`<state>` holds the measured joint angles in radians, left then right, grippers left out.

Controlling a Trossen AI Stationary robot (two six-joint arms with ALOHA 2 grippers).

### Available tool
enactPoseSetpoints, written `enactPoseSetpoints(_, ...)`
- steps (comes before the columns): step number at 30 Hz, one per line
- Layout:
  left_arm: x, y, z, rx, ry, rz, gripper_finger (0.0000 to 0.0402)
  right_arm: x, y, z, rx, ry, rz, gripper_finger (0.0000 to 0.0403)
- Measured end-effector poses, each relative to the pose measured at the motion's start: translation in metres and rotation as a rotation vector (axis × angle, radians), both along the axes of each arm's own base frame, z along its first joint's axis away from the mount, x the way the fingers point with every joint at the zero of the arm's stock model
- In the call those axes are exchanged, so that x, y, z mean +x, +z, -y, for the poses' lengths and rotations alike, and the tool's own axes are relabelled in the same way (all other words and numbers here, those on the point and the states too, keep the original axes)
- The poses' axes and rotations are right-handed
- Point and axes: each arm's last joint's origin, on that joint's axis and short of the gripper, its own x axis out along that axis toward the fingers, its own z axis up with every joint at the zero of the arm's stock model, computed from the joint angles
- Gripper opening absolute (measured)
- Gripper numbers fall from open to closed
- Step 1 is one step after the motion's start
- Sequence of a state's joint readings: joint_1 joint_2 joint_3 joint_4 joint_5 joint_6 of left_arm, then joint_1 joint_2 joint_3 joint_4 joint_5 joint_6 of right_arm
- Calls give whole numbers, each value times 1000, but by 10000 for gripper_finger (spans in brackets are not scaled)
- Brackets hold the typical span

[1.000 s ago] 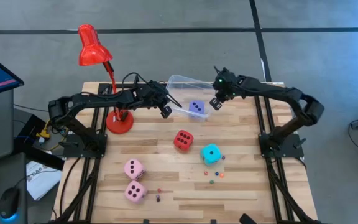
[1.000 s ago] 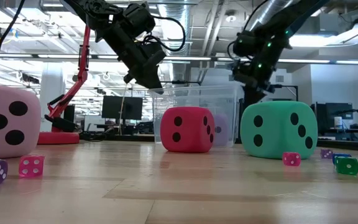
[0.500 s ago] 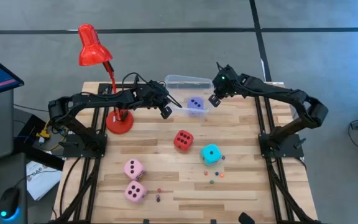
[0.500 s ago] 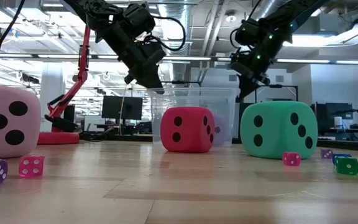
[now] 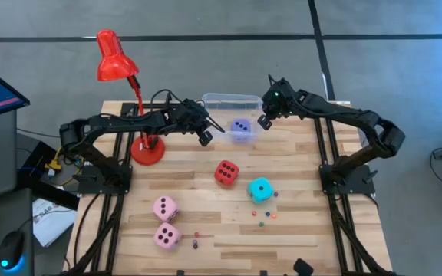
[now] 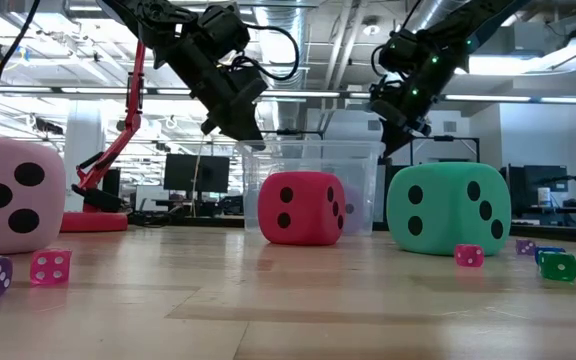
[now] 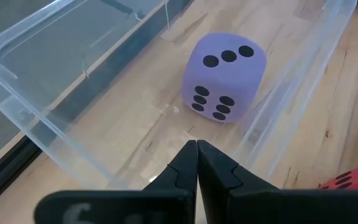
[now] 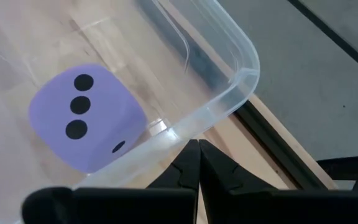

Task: Pick & Place Dice
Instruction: Move the transparent bin

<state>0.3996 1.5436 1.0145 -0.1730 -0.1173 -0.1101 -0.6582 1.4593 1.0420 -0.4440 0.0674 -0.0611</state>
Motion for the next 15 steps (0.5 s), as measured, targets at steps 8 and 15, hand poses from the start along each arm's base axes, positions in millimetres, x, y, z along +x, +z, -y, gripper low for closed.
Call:
enactPoseSetpoints(8,0,0,0,-1,-1,0,0,2,1,1,-15,30,16,0)
enactPoseSetpoints(15,-8,18,3,48,-6,36,0,-10,27,-12,-122,-18,32,0)
